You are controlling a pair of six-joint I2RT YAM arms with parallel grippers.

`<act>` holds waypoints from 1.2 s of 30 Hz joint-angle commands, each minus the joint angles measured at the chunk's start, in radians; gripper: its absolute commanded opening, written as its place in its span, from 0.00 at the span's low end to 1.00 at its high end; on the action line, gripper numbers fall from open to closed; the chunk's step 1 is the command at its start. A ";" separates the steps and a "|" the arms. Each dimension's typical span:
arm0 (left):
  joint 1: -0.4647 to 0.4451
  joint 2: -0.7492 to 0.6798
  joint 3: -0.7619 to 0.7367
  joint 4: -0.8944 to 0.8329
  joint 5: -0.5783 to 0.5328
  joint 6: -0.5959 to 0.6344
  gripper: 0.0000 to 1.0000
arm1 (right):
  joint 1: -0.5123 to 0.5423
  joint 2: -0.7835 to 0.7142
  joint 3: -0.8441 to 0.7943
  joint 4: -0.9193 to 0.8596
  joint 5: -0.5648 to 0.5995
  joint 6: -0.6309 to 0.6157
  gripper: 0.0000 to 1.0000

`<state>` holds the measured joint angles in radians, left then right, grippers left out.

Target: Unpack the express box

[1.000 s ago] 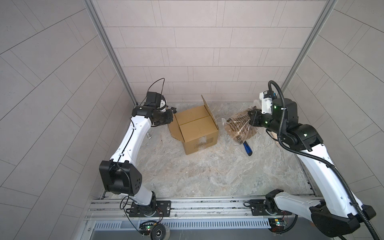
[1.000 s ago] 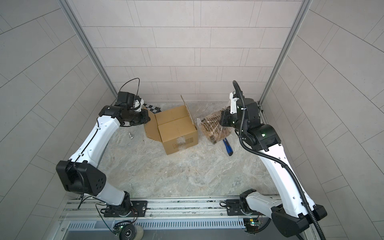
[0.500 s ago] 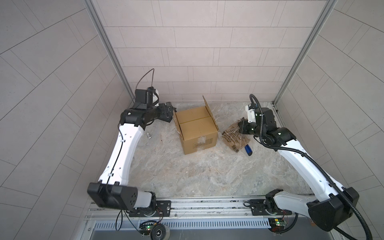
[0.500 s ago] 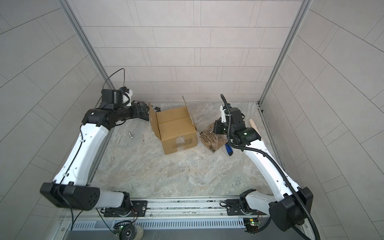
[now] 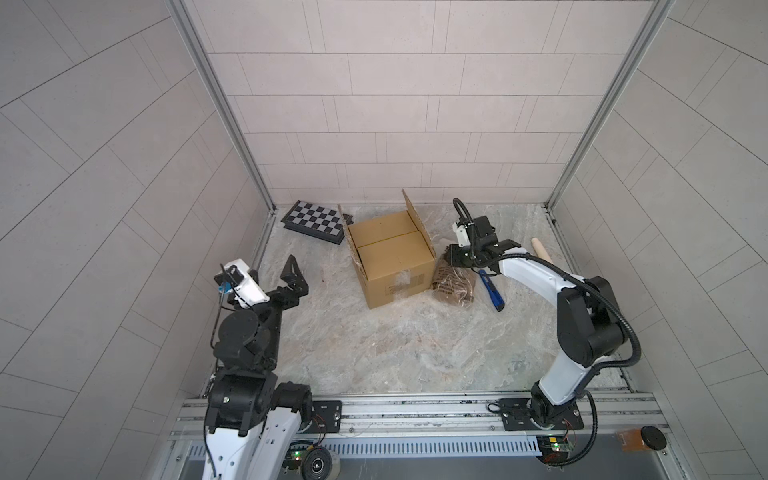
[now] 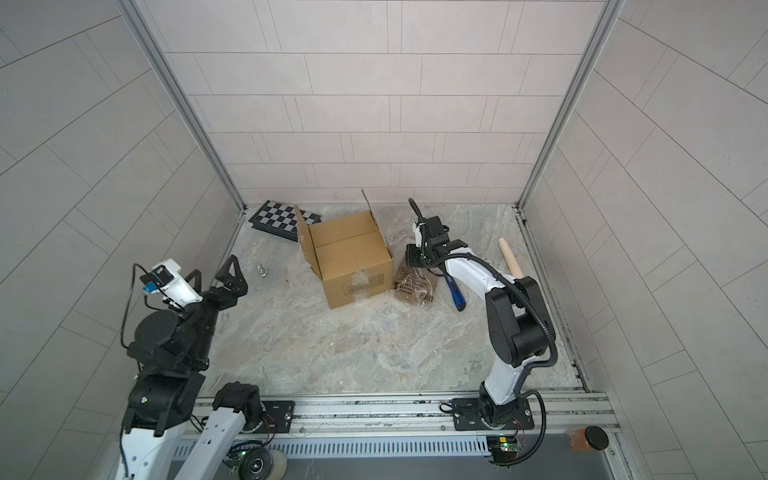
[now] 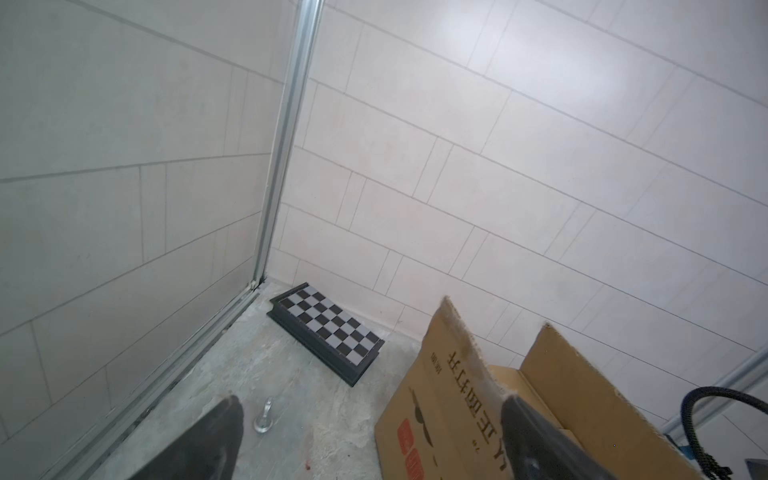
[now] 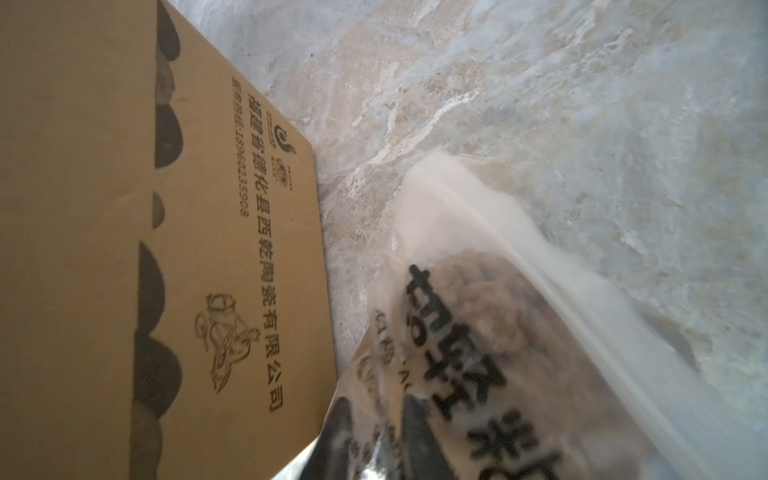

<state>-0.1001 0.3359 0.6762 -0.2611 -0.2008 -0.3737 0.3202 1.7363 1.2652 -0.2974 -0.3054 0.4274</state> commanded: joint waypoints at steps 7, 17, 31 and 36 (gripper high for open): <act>0.004 -0.144 -0.425 0.335 -0.314 -0.092 1.00 | -0.074 -0.380 -0.170 0.010 0.508 -0.145 0.92; -0.001 0.296 -0.721 1.032 -0.321 0.163 1.00 | -0.154 -0.718 -0.928 0.813 0.677 -0.424 1.00; 0.000 0.927 -0.521 1.400 -0.140 0.313 1.00 | -0.231 -0.158 -1.010 1.462 0.463 -0.444 1.00; 0.003 1.163 -0.472 1.561 -0.106 0.340 1.00 | -0.240 -0.149 -0.946 1.364 0.431 -0.438 1.00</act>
<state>-0.1005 1.4319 0.1932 1.1900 -0.3347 -0.0742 0.0895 1.5742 0.2951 1.0302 0.1688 0.0109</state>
